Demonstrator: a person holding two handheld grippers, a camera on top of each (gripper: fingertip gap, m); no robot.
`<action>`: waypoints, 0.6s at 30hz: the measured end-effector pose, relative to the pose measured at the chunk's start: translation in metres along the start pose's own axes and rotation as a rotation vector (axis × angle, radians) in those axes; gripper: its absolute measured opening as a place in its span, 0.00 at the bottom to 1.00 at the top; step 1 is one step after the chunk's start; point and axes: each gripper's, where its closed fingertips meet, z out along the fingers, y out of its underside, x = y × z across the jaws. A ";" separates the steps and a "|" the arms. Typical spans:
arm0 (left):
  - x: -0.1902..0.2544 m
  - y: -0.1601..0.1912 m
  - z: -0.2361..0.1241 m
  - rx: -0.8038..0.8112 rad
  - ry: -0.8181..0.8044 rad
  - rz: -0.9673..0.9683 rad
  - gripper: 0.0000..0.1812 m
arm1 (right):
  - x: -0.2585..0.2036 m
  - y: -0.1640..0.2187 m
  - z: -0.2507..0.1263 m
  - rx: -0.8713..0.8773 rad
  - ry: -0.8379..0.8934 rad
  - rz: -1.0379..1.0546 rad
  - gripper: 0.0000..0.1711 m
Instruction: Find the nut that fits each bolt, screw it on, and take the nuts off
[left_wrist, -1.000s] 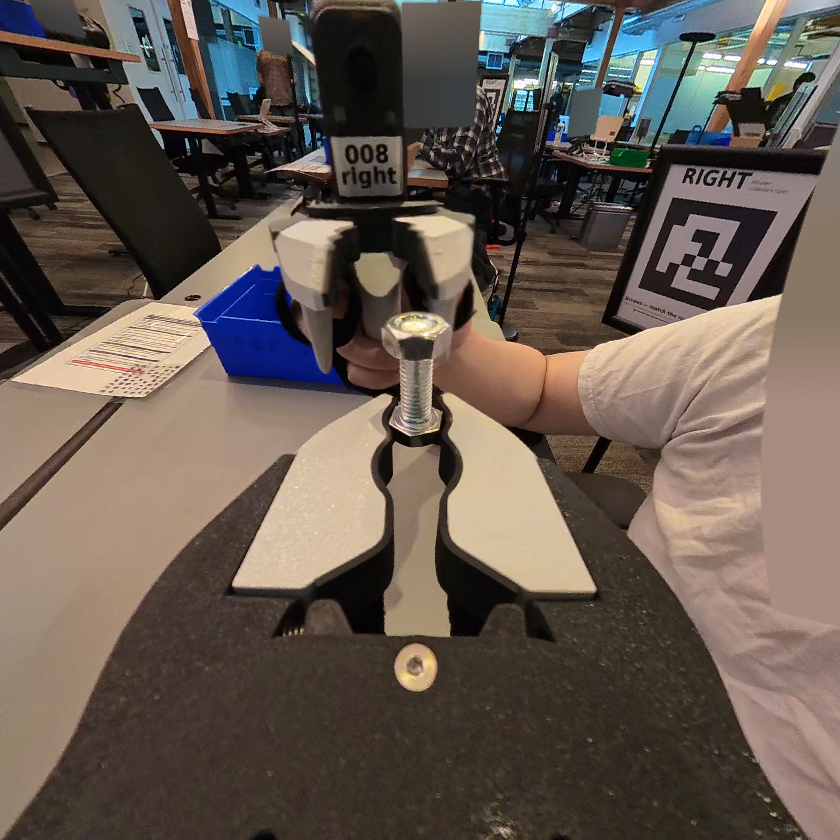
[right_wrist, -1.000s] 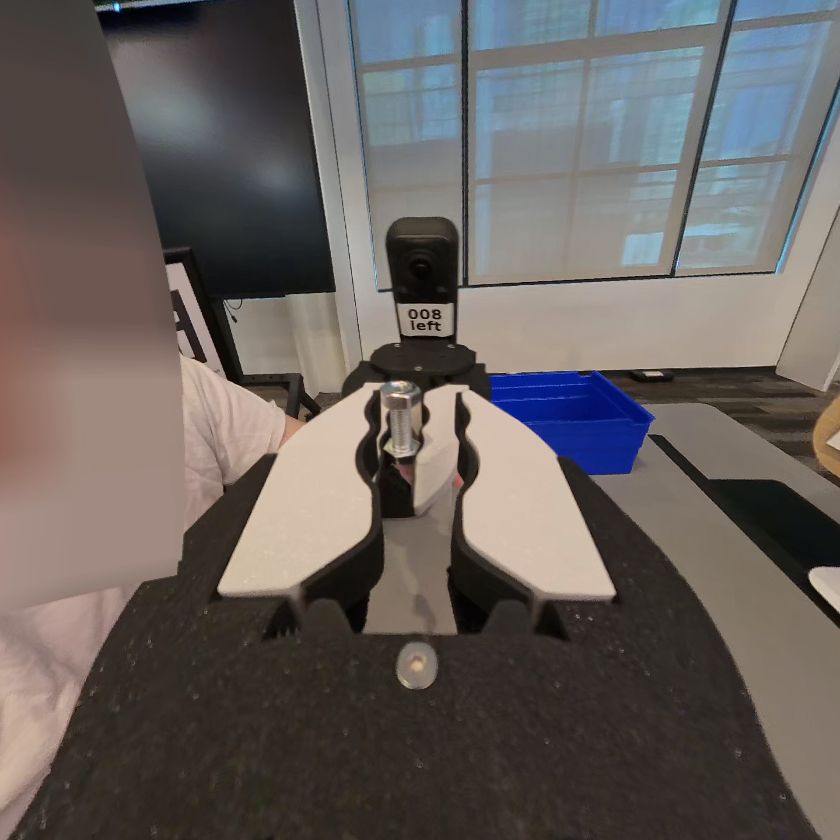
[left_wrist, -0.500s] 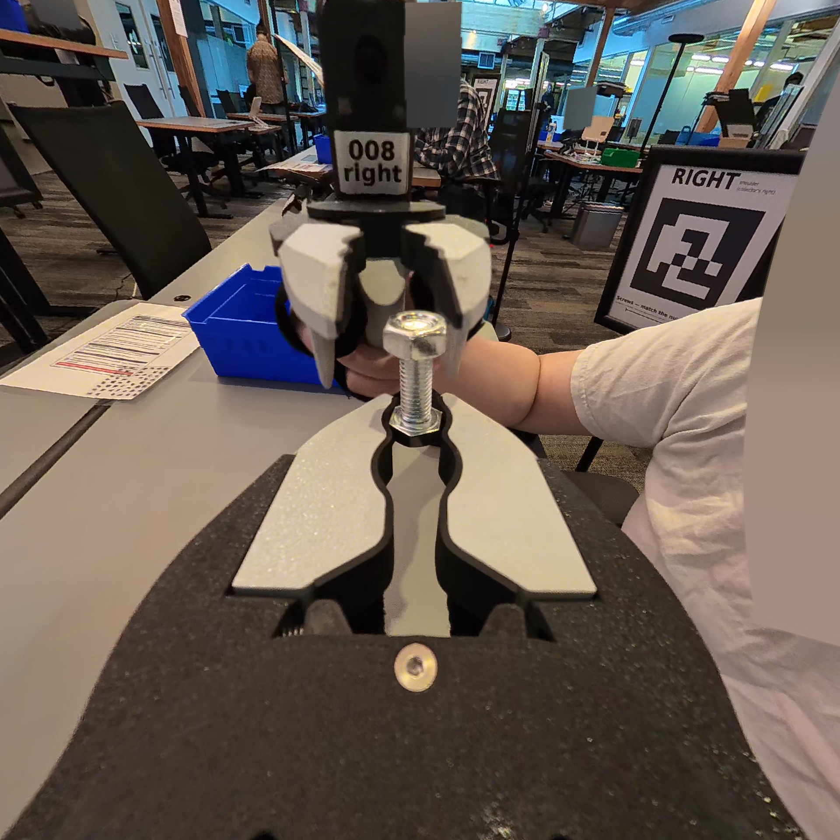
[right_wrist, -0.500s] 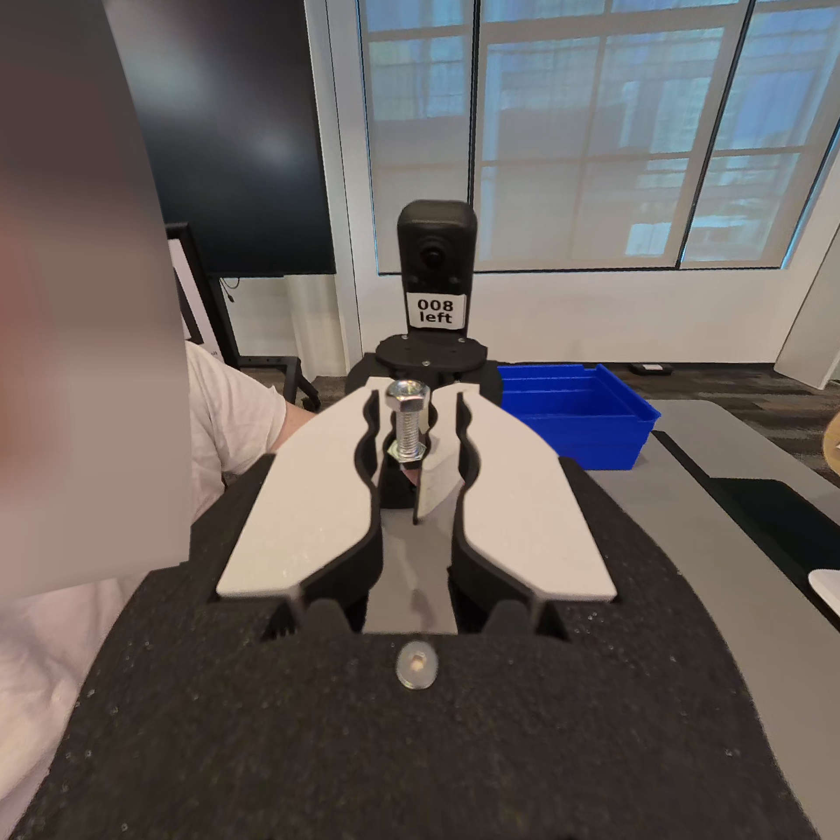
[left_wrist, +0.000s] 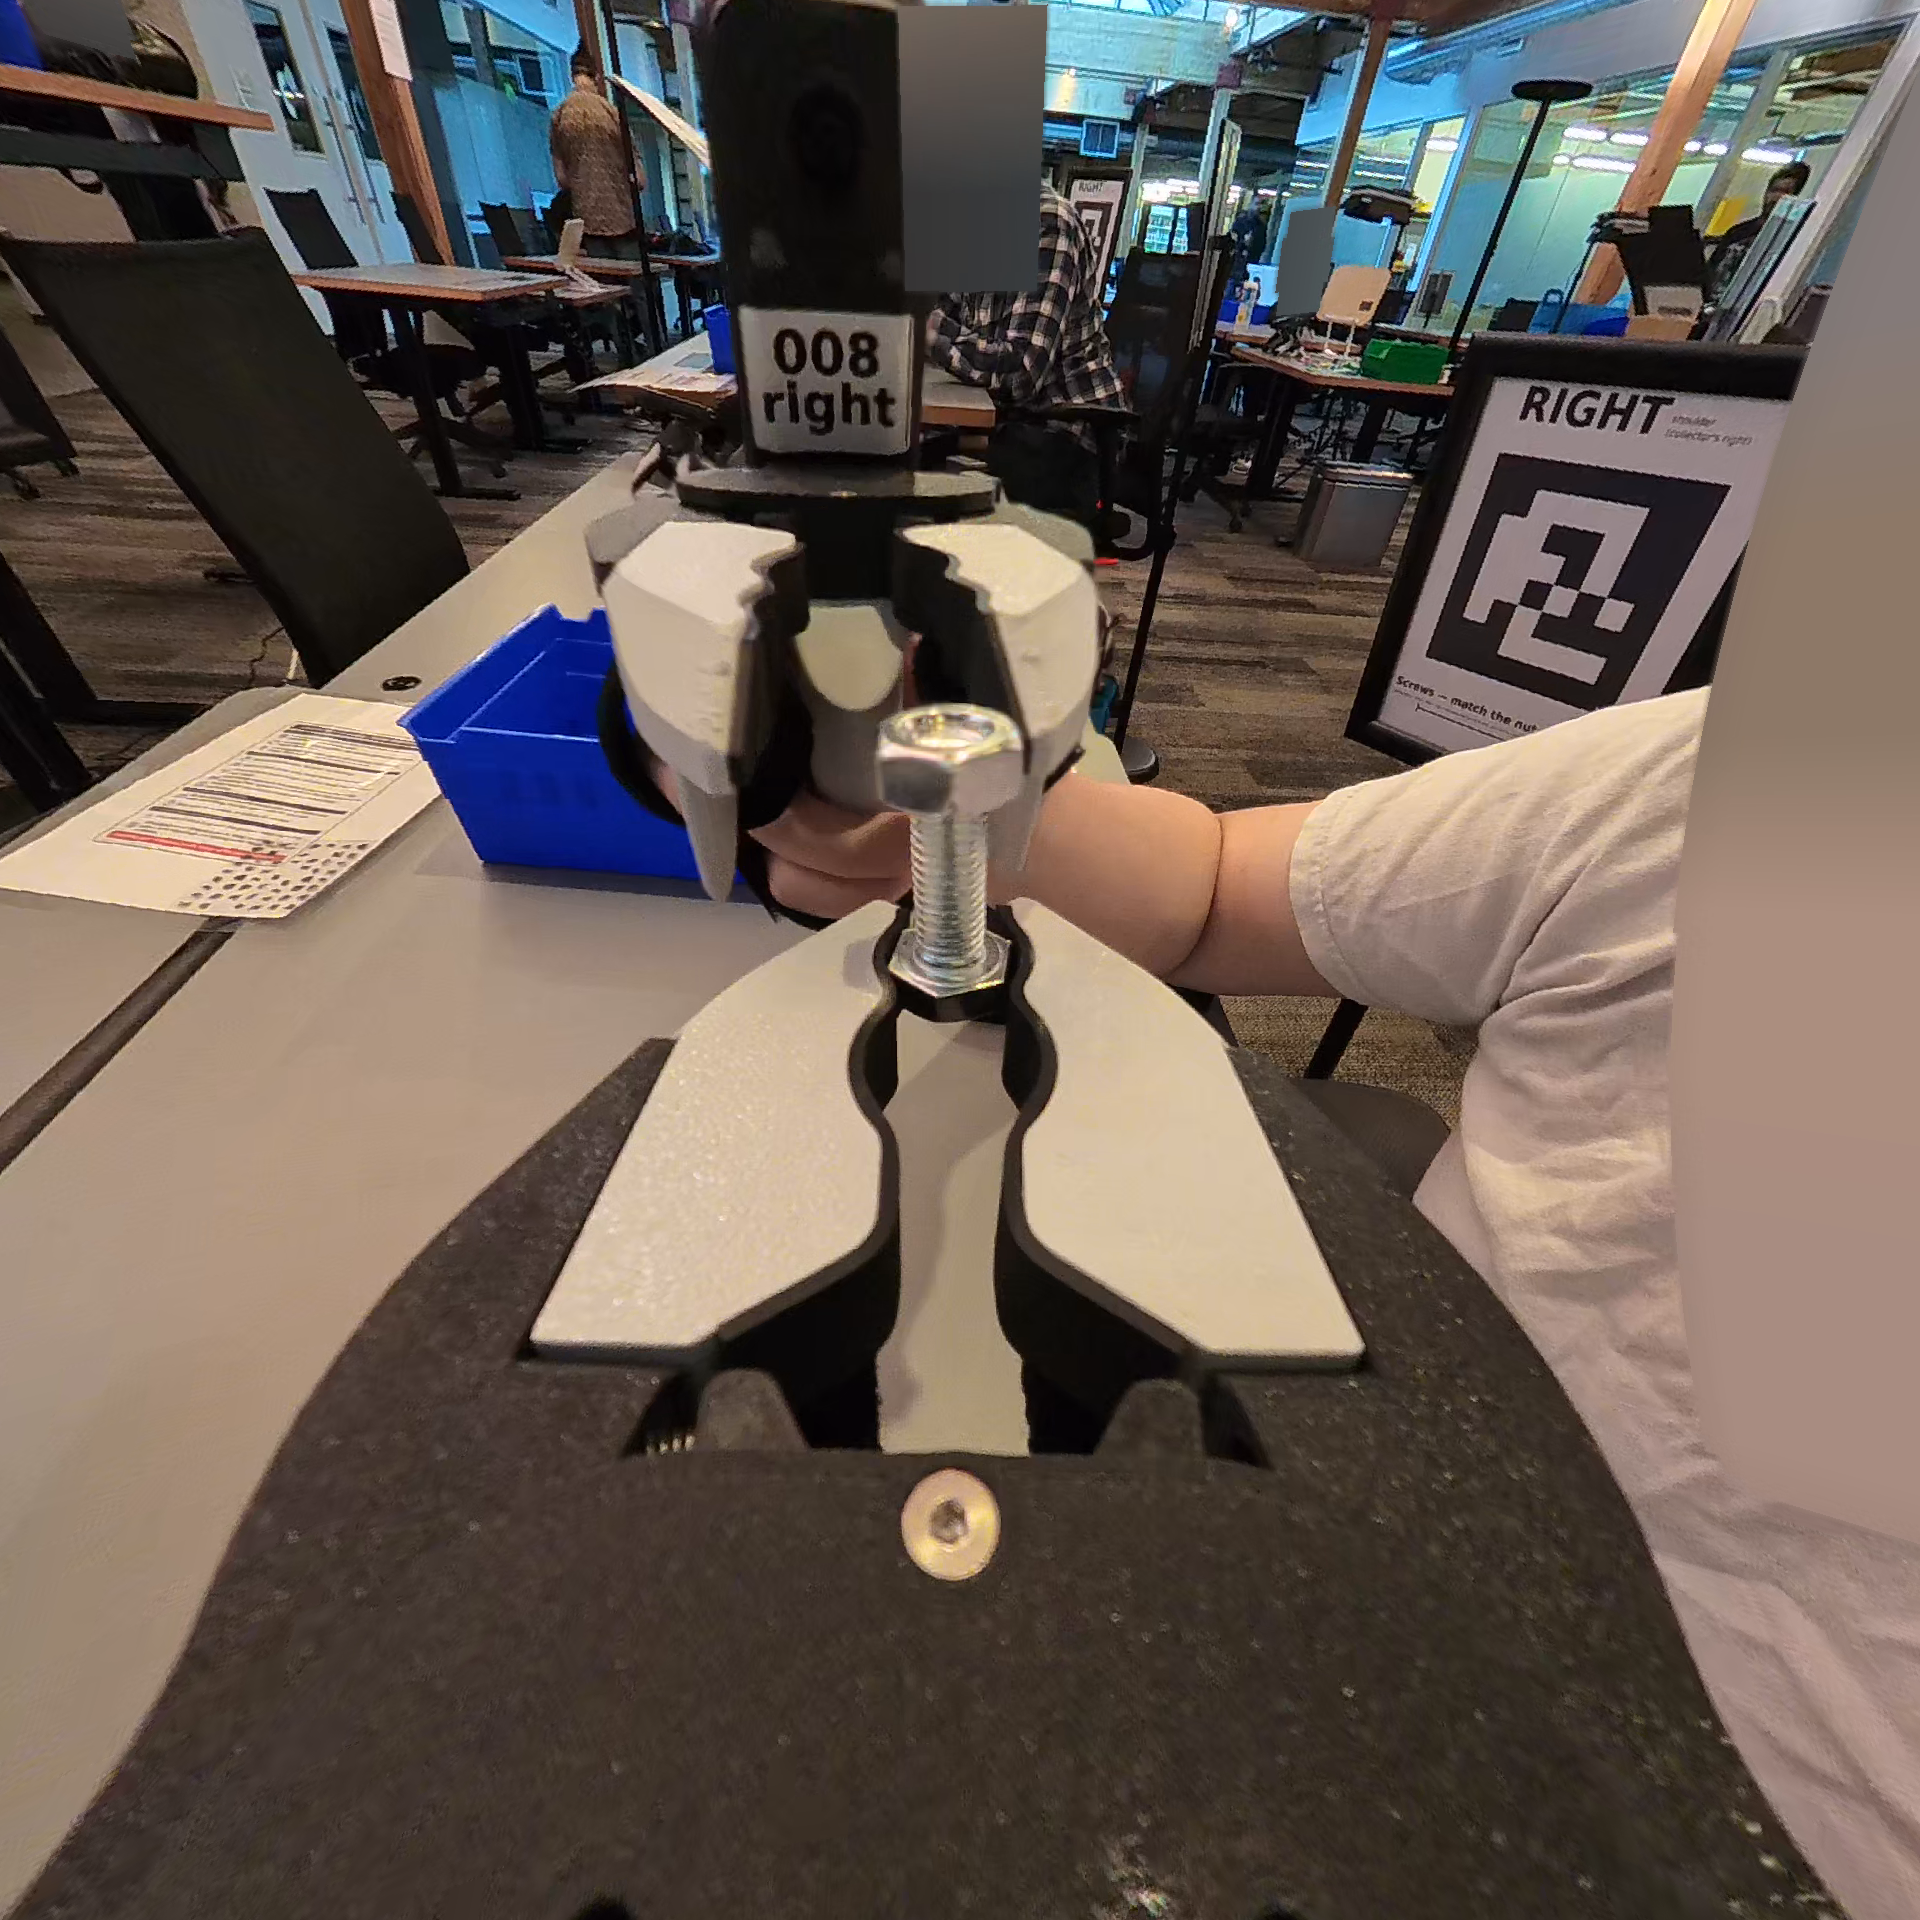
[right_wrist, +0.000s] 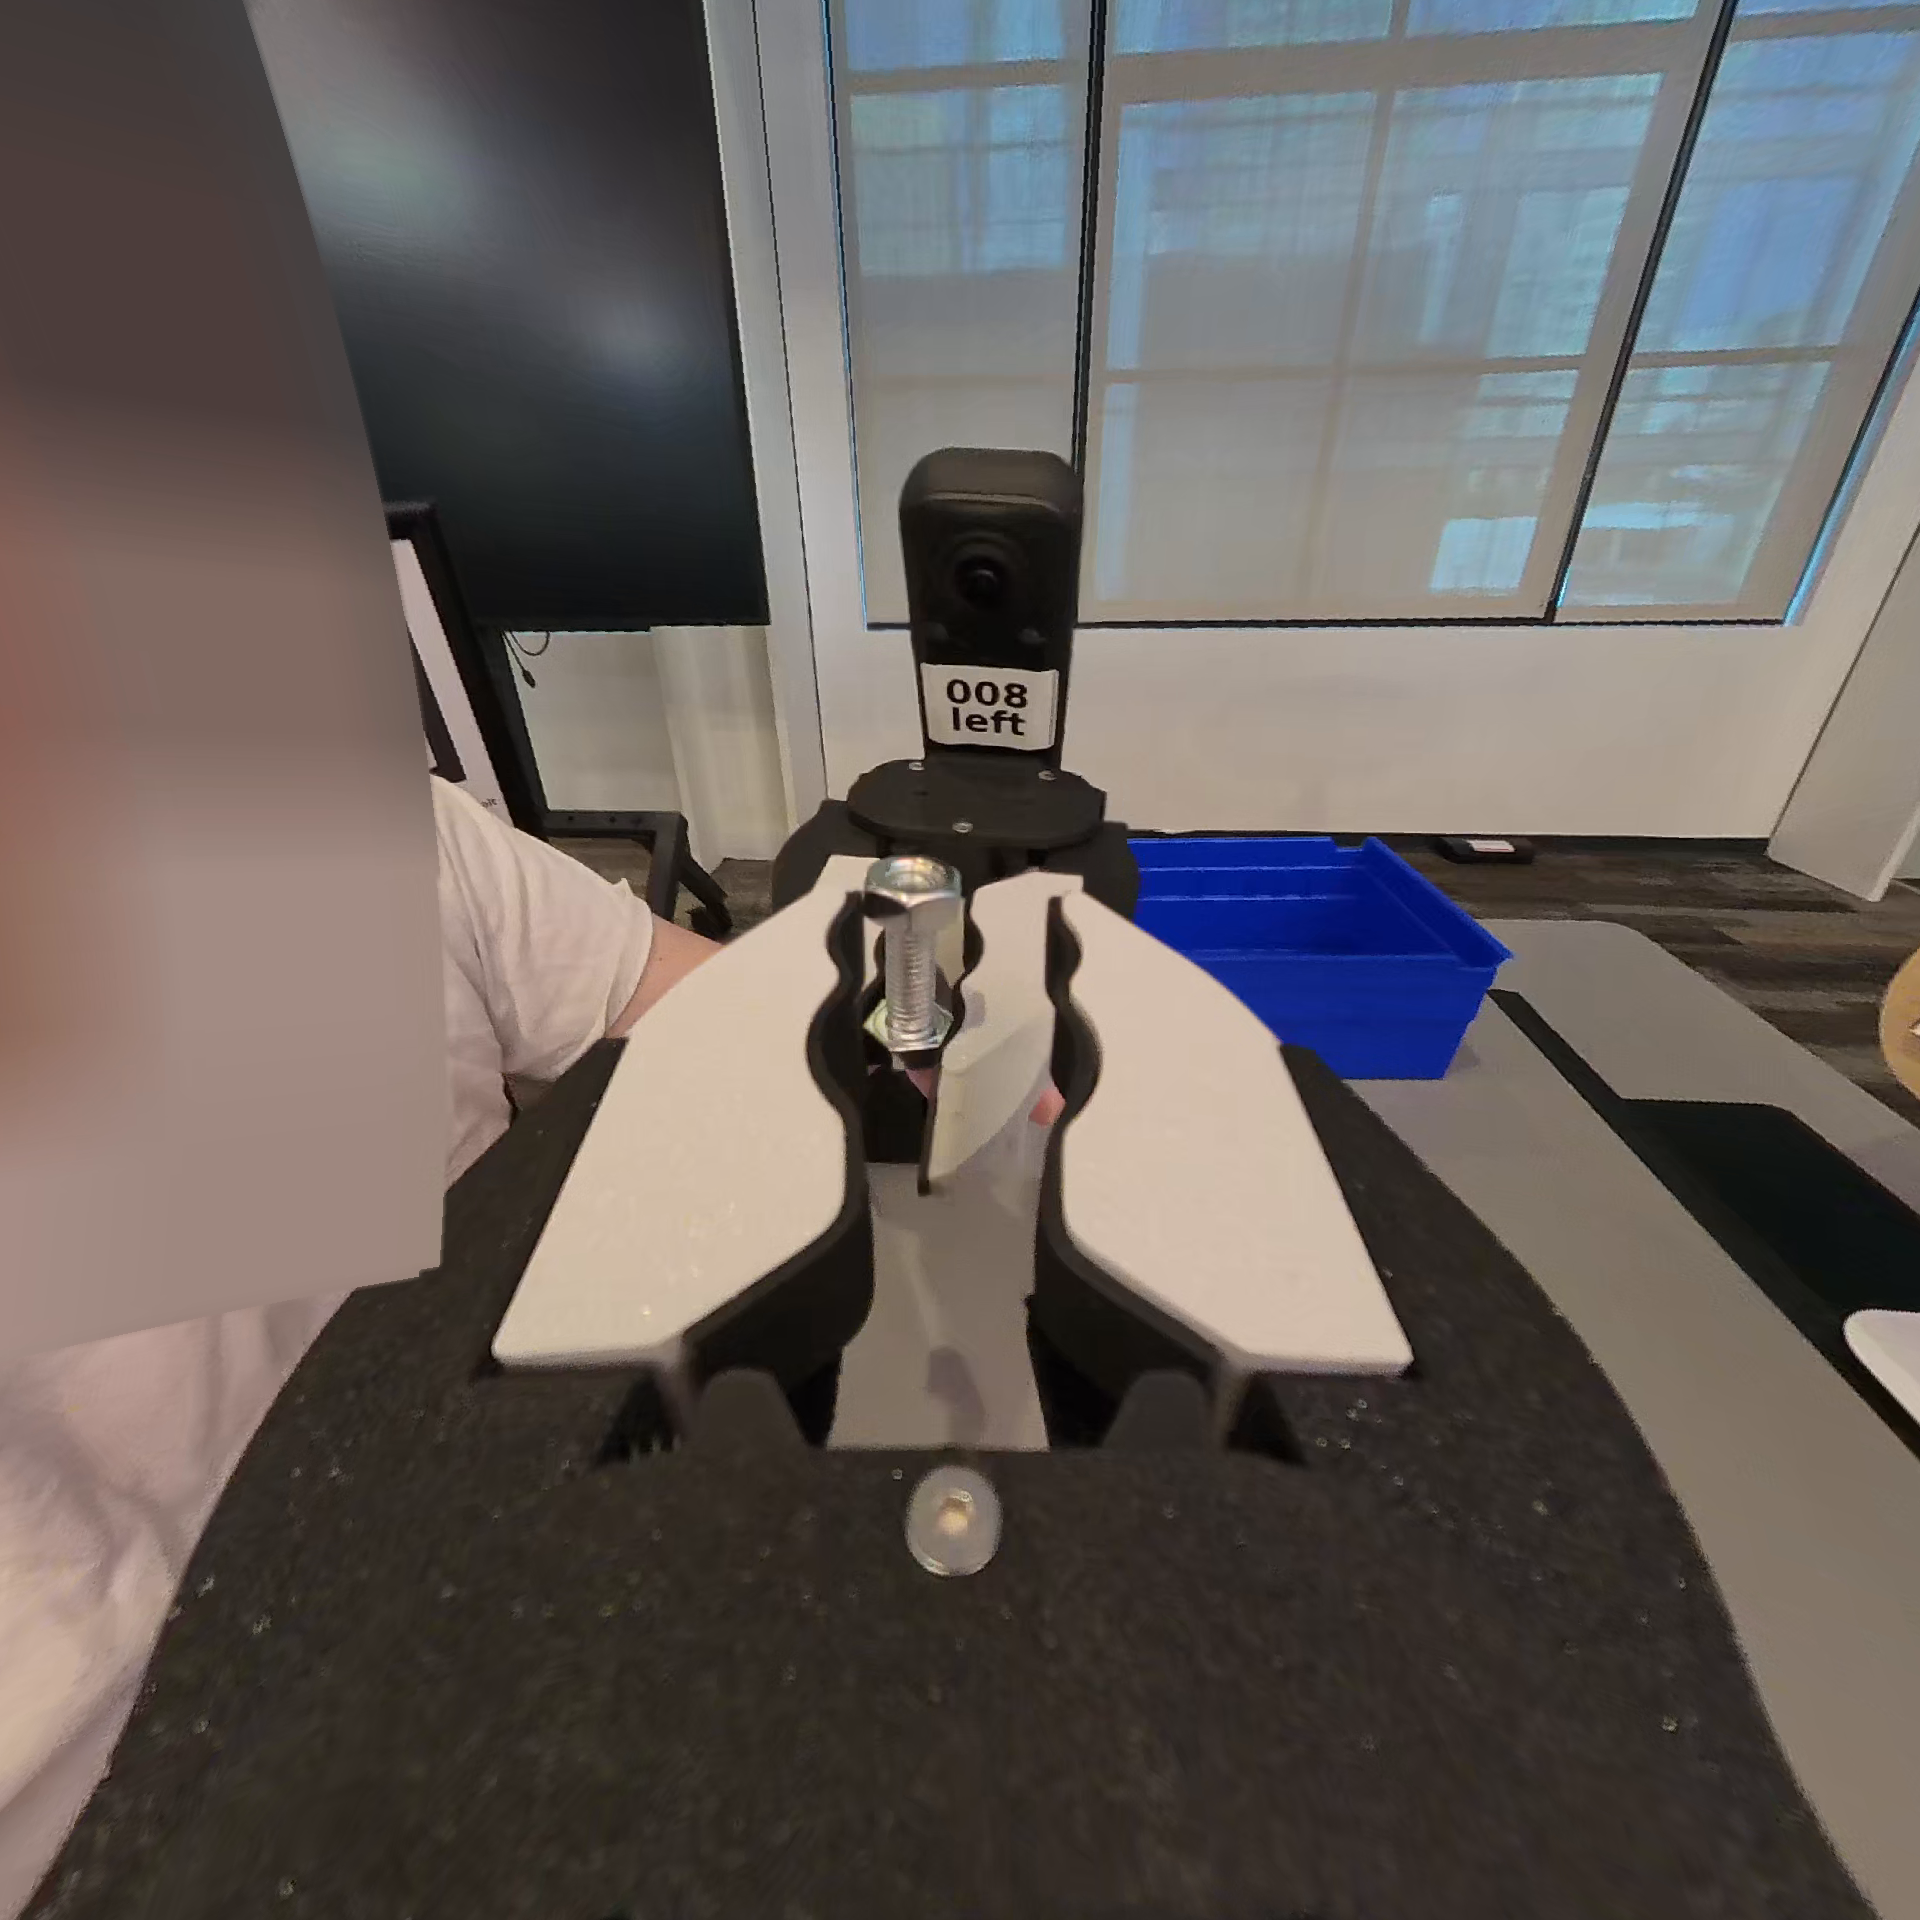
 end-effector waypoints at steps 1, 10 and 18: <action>0.000 -0.001 -0.001 0.006 -0.001 -0.002 0.08 | 0.003 -0.001 -0.003 0.006 -0.001 0.019 0.18; 0.001 0.001 0.000 -0.003 0.008 -0.001 0.08 | -0.005 -0.004 0.001 0.016 -0.026 0.018 0.19; 0.000 -0.001 -0.002 0.002 -0.002 0.002 0.08 | 0.004 -0.009 -0.009 0.057 -0.018 0.058 0.16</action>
